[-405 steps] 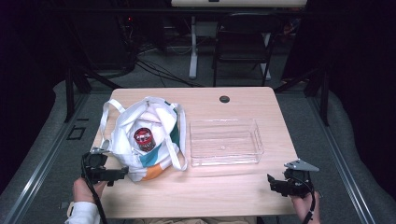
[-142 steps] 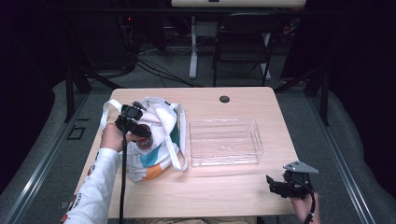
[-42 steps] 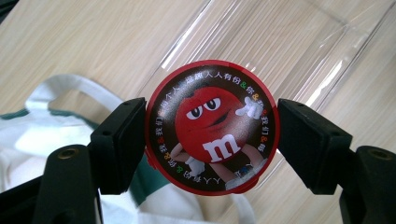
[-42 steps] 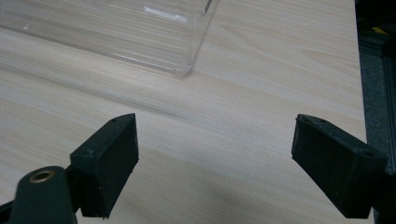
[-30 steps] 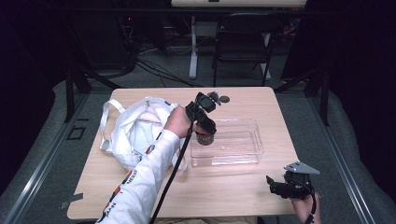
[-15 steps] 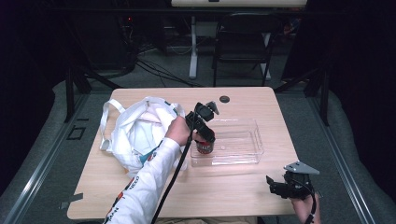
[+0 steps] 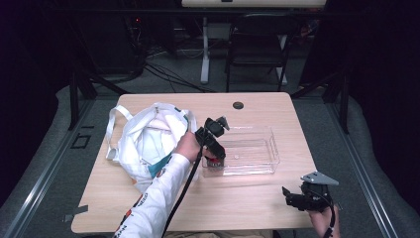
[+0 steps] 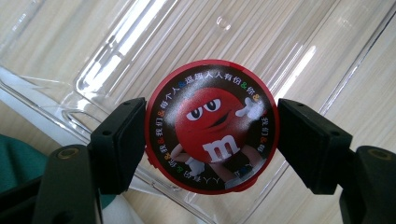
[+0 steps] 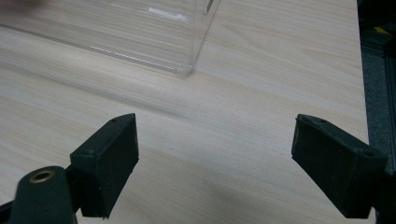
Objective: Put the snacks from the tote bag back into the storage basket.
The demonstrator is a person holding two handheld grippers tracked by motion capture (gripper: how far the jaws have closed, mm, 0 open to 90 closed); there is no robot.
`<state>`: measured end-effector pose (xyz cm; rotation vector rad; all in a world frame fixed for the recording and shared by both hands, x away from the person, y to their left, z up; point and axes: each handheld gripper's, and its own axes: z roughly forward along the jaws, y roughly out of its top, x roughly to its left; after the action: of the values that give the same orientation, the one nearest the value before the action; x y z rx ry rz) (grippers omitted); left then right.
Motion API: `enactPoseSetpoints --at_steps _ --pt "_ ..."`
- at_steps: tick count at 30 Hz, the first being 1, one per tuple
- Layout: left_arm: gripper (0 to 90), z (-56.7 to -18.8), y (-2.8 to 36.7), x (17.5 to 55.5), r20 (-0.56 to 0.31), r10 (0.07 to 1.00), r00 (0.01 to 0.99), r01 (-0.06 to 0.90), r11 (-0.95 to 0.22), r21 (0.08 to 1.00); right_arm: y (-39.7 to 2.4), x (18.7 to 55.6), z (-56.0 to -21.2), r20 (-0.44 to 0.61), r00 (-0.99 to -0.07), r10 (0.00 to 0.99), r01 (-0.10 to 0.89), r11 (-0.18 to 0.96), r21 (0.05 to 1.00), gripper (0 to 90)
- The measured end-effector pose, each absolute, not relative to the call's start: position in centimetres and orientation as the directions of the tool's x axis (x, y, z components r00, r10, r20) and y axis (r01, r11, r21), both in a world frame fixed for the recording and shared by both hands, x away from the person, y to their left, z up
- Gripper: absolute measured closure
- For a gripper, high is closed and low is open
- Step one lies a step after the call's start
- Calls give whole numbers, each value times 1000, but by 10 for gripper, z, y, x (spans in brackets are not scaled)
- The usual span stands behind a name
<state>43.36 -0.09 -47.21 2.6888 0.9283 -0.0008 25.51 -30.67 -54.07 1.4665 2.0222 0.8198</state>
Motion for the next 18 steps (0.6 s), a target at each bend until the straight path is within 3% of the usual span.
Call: enactPoseSetpoints --at_steps 18 --pt "271 -481 -1 430 -85 603 793 601 -751 273 -307 255 -541 -50 -295 954 653 240 718 144"
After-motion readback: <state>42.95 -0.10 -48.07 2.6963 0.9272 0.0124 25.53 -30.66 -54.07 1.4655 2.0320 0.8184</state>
